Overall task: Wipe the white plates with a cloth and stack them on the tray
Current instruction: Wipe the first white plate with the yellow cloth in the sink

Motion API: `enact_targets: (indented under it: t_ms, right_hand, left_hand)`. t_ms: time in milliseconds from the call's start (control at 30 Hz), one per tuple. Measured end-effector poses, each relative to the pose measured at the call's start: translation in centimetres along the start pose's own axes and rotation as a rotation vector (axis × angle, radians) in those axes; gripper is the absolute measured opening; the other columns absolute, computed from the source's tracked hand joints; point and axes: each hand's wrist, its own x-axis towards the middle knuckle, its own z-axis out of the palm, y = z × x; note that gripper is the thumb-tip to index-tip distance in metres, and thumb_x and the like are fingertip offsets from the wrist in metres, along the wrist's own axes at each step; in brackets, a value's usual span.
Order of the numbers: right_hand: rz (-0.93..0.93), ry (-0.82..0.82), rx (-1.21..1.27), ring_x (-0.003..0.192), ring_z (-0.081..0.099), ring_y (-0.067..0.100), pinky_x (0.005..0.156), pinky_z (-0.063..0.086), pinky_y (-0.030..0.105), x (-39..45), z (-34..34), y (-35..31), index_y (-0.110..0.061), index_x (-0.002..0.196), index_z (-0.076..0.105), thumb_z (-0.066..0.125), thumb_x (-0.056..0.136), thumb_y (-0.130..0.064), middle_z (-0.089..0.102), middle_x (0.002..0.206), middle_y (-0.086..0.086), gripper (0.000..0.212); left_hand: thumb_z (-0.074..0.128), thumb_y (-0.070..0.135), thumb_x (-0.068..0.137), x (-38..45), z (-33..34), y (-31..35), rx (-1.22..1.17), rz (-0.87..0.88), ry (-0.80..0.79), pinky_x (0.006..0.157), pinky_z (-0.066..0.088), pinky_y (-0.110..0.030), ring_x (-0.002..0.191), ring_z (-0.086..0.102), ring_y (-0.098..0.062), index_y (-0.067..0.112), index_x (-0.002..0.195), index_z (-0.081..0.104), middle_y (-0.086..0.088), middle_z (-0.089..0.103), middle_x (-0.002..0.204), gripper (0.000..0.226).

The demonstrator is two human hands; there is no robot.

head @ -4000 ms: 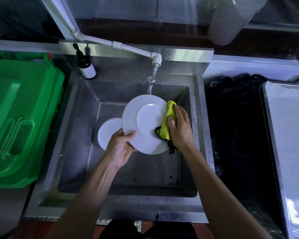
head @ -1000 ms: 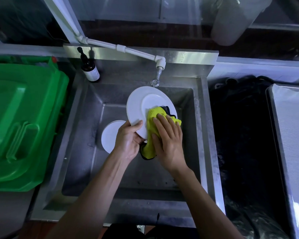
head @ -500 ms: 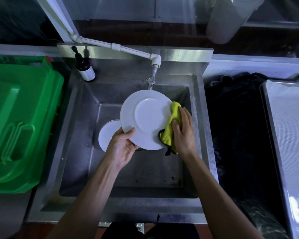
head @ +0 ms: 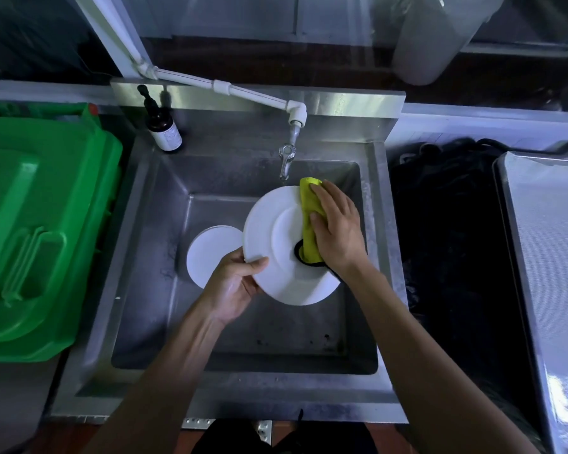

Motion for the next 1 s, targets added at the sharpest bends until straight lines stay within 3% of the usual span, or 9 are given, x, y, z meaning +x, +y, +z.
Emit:
enact_targets:
  t_ms: [300,500,600,767,1000]
  right_hand:
    - [-0.295,-0.088,0.001,0.144,0.034,0.036,0.113,0.023,0.061,-2.3,2.5,-3.5,-0.011,0.143,0.054,0.049,0.097,-0.015,0.043,0.154,0.011,0.046]
    - [-0.365,-0.153,0.057,0.143,0.037,0.035,0.114,0.022,0.061,-2.2,2.4,-4.6,-0.009,0.138,0.059,0.055,0.094,-0.007,0.049,0.15,0.01,0.044]
    - [-0.401,-0.153,-0.018,0.142,0.041,0.032,0.113,0.026,0.057,-1.1,2.0,-4.4,-0.014,0.138,0.06,0.058,0.095,-0.013,0.05,0.149,0.006,0.043]
    - [-0.23,-0.055,-0.102,0.139,0.043,0.027,0.11,0.032,0.053,0.6,1.6,-3.0,-0.023,0.142,0.055,0.052,0.101,-0.029,0.05,0.149,0.001,0.041]
    - [0.002,-0.035,-0.017,0.143,0.036,0.029,0.116,0.03,0.052,-0.5,1.1,-0.5,-0.024,0.151,0.041,0.049,0.103,-0.034,0.038,0.157,0.003,0.05]
  left_hand:
    - [0.07,0.012,0.081,0.3,-0.6,-1.4,0.051,-0.011,0.01,0.073,0.059,-0.04,0.093,0.073,-0.029,0.015,0.106,0.079,-0.014,0.075,0.106,0.027]
    - [0.07,0.012,0.083,0.1,-1.1,-1.0,0.076,0.001,-0.008,0.073,0.059,-0.041,0.092,0.072,-0.03,0.012,0.109,0.076,-0.015,0.074,0.103,0.027]
    - [0.072,0.013,0.081,-0.2,-1.4,-0.4,0.111,-0.001,-0.014,0.077,0.058,-0.043,0.098,0.07,-0.035,0.009,0.113,0.075,-0.019,0.072,0.109,0.032]
    - [0.069,0.01,0.079,-0.9,-1.1,-0.7,0.043,0.002,0.005,0.072,0.06,-0.04,0.099,0.072,-0.031,0.014,0.111,0.078,-0.015,0.074,0.113,0.034]
    - [0.069,0.009,0.079,-1.1,-0.6,-0.8,-0.049,0.053,0.049,0.073,0.061,-0.042,0.103,0.072,-0.033,0.011,0.11,0.077,-0.017,0.073,0.116,0.032]
